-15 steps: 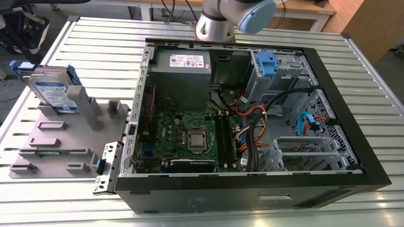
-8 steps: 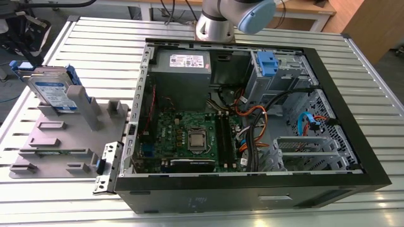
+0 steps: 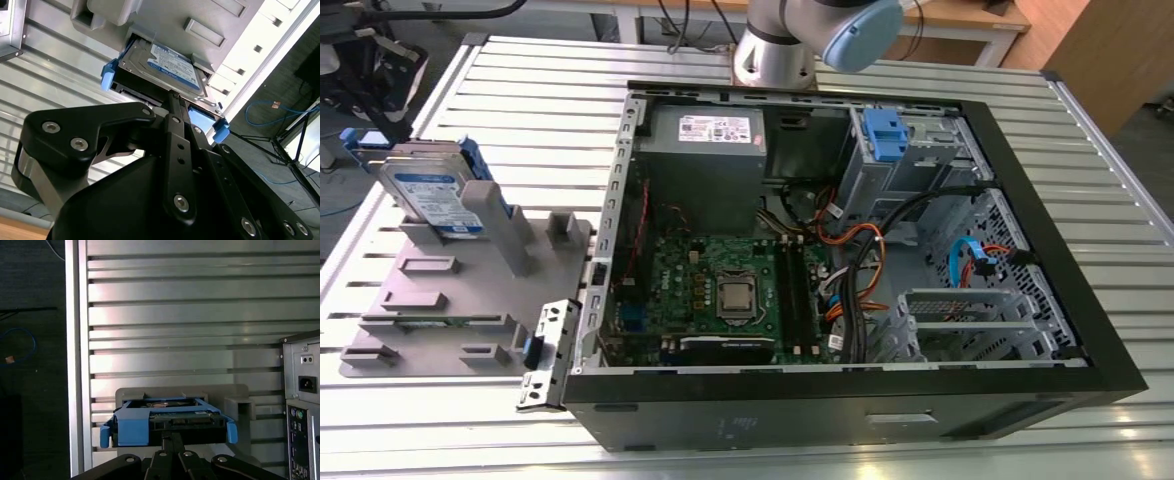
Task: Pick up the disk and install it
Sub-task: 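Reach for the disk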
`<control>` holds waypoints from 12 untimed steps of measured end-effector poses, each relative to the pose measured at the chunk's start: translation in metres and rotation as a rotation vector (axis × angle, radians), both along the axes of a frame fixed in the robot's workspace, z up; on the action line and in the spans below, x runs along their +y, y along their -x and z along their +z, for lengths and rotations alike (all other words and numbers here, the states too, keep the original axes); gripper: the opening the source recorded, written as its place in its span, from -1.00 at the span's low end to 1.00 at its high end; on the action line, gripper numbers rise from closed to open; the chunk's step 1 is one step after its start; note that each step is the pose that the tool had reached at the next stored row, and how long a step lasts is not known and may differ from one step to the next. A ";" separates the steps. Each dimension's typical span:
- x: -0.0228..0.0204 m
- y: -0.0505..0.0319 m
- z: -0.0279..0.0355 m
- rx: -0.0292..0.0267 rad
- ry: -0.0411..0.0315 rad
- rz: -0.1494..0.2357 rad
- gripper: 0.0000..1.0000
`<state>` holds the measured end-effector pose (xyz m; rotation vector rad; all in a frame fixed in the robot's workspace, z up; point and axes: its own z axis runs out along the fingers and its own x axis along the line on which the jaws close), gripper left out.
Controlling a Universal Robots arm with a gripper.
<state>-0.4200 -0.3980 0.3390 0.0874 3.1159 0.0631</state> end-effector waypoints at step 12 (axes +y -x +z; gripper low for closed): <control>0.0028 0.0000 -0.0037 -0.0002 0.0108 0.000 -0.79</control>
